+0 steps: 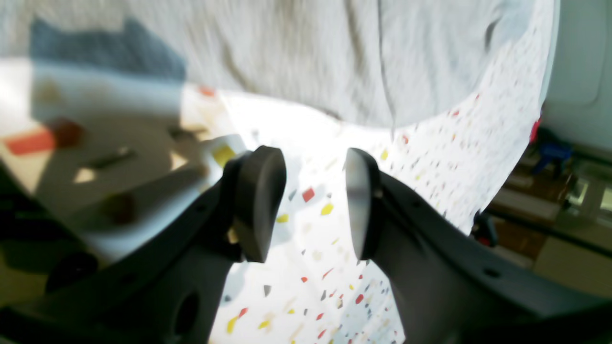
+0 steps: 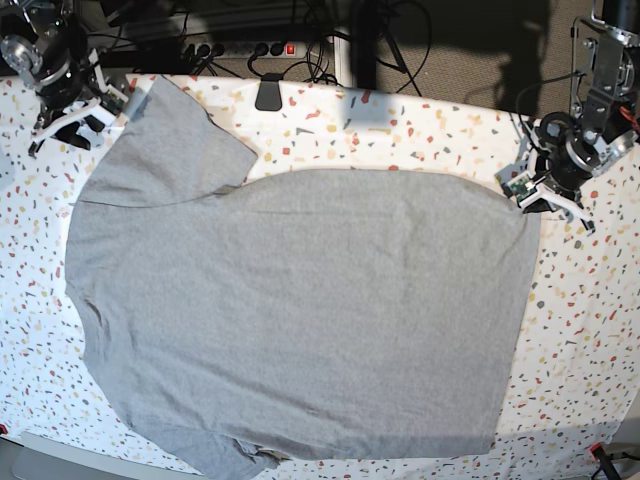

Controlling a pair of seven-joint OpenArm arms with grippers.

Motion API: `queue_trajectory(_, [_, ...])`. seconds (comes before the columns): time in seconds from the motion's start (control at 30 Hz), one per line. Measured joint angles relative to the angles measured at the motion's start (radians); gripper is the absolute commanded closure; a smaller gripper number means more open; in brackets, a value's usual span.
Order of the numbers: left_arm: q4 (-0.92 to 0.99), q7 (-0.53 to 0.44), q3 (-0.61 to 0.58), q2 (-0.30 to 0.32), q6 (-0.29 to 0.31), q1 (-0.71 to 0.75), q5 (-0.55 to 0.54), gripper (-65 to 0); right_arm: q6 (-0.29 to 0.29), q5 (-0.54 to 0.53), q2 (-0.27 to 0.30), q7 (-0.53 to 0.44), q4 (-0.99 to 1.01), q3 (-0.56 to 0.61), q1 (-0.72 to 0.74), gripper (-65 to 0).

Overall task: Fold the T-shirt properly
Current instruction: 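Move both grippers down to the shirt's shoulder corners and grasp them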

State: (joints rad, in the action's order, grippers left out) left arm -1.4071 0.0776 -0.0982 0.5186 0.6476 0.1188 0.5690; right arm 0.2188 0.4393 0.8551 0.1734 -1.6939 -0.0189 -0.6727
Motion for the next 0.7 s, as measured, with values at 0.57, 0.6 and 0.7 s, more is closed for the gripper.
queue_trajectory(0.57, [0.000, 0.000, 0.000, 0.000, 0.000, 0.000, 0.003, 0.0, 0.063, 0.086, -0.080, 0.094, 0.109, 0.331, 0.324, -25.2])
queue_trajectory(0.6, [0.000, 0.000, 0.000, 0.000, 0.000, 0.000, 0.003, 0.0, 0.093, 0.087, -0.080, 0.095, 0.108, 0.333, 0.333, -25.2])
queue_trajectory(0.7, [0.000, -0.001, 0.000, 0.000, 0.000, 0.000, 0.003, 0.0, 0.191, 0.108, -0.088, 0.107, 0.102, 0.333, 0.346, -25.2])
